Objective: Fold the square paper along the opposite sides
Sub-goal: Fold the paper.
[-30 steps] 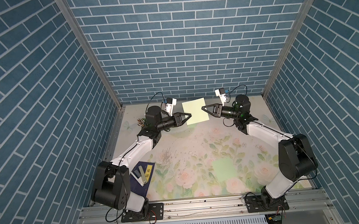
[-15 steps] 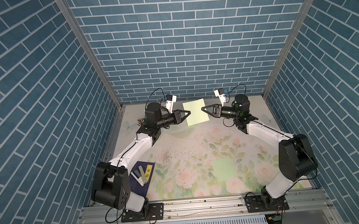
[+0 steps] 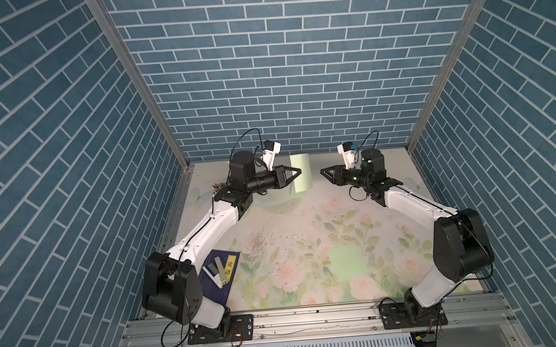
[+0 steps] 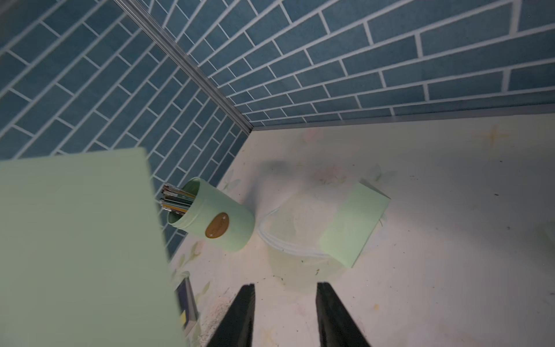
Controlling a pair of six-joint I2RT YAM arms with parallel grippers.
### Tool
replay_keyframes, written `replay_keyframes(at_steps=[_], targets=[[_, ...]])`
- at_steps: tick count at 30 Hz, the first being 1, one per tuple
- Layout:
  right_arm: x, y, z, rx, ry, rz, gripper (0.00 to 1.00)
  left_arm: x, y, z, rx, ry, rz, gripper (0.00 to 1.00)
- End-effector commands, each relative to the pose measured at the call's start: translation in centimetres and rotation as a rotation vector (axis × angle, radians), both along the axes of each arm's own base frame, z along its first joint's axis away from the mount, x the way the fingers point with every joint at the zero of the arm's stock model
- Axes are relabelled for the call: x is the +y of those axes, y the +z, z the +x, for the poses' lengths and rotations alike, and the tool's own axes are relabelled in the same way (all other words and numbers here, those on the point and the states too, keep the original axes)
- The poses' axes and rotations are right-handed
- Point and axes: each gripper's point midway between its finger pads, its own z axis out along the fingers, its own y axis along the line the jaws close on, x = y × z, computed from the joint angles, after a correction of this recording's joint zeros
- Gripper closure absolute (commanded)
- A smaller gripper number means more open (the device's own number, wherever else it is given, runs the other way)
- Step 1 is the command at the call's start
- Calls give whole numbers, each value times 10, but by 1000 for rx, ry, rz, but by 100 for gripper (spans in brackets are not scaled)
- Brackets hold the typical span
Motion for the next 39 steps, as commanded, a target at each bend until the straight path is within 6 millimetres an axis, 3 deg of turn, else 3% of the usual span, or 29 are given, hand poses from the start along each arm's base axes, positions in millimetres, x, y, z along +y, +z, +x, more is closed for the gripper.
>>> replay_keyframes(at_steps=[1,5,9,16,27,39], targets=[[22,3,9,-63,16,-32,58,-11,28,-16,-80,-80,-31,100],[39,35,-2,-76,95,82,53,-6,10,2,-81,-39,39,100],[26,61,-21,-95,132,150,43,5,-10,15,-75,-5,89,100],[10,92,-51,-134,177,243,34,15,-9,17,-111,29,105,100],[28,111,-78,-174,287,338,33,15,-10,10,-100,22,83,100],[55,116,-83,-175,353,356,27,12,-15,1,-89,-10,79,100]])
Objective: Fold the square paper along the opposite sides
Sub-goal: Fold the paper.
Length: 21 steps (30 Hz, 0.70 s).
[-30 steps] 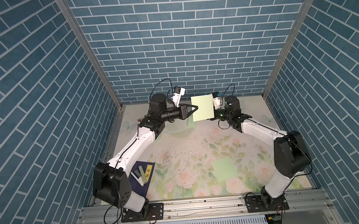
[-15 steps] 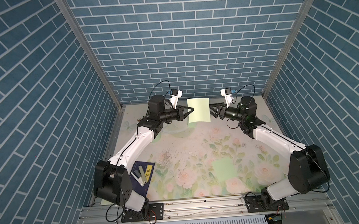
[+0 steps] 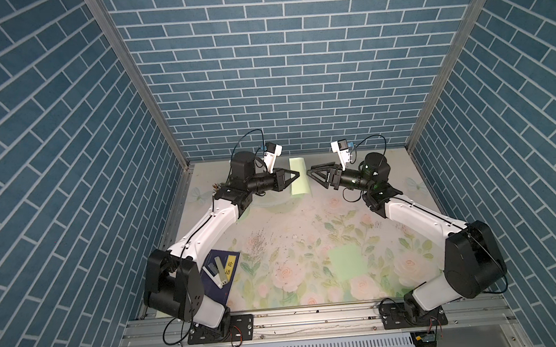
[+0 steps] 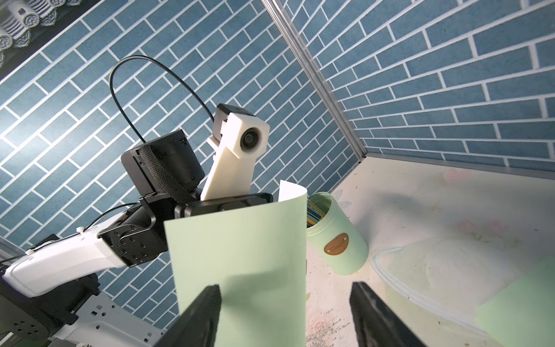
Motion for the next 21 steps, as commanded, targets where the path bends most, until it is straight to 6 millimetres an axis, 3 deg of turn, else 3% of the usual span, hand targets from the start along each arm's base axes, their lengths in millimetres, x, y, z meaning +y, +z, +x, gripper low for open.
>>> replay_keyframes(at_steps=[1,12,21], targets=[[9,16,1,-32,32,35,27,-3,15,-11,-50,-34,-24,100],[17,26,3,-19,102,111,29,-6,18,-23,-66,-79,-33,100],[20,25,-2,1,156,138,38,-6,15,-24,-67,-85,-21,100]])
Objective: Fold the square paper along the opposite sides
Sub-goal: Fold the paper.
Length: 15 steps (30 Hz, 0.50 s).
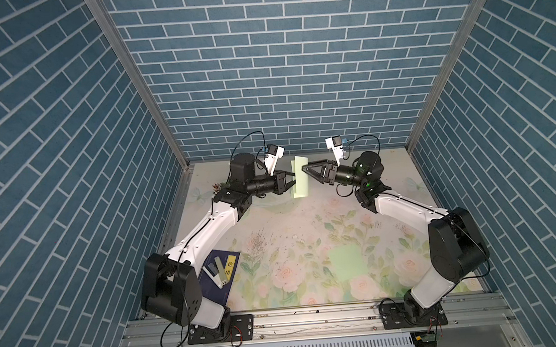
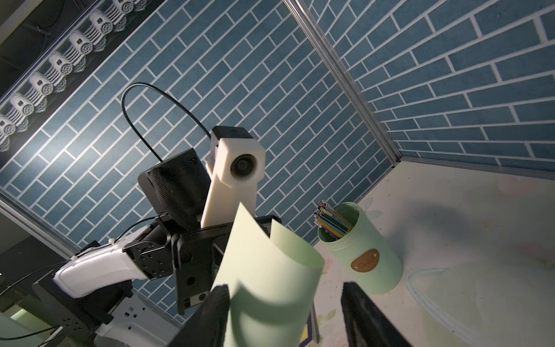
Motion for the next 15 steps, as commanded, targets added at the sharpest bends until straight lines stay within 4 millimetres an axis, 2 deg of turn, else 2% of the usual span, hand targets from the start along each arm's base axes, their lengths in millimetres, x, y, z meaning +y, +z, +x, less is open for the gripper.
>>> replay_keyframes(at_steps=[1,9,15], targets=[[4,16,-7,-33,53,37,38,0,10,-8,-41,-24,-6,100],[9,11,-11,-5,107,37,41,0,14,-11,-52,-28,-9,100],[8,12,-14,3,125,48,49,1,16,-12,-53,-28,-9,100]])
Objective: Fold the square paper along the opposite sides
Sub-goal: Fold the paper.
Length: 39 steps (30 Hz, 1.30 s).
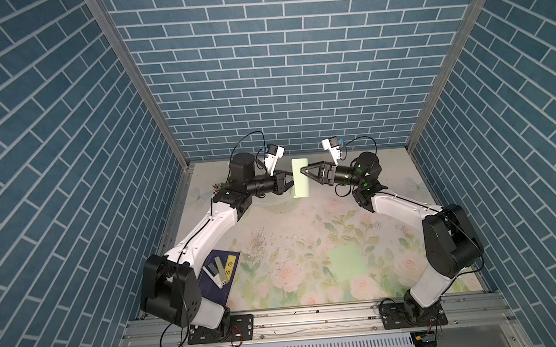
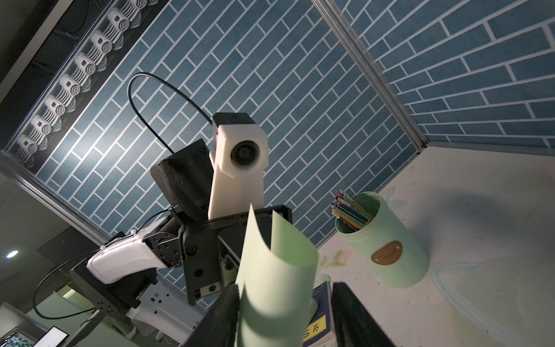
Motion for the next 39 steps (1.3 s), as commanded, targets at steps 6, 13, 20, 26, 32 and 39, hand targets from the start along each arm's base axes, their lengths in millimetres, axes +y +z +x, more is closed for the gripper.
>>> replay_keyframes(at_steps=[6,13,20,26,32,39], targets=[[0,18,-9,-41,41,46,59,0,13,-10,-37,-20,-7,100],[1,19,-10,-43,49,54,65,0,9,-8,-27,-16,-5,100],[0,18,-13,-37,67,51,71,-1,13,-8,-35,-21,-7,100],[3,14,-15,-28,96,34,60,-2,13,-8,-30,-26,-8,100],[4,12,-14,-16,99,31,58,-3,16,-9,-35,-31,-10,100],[3,16,-15,-20,102,46,71,-4,14,-8,-31,-31,-7,100]])
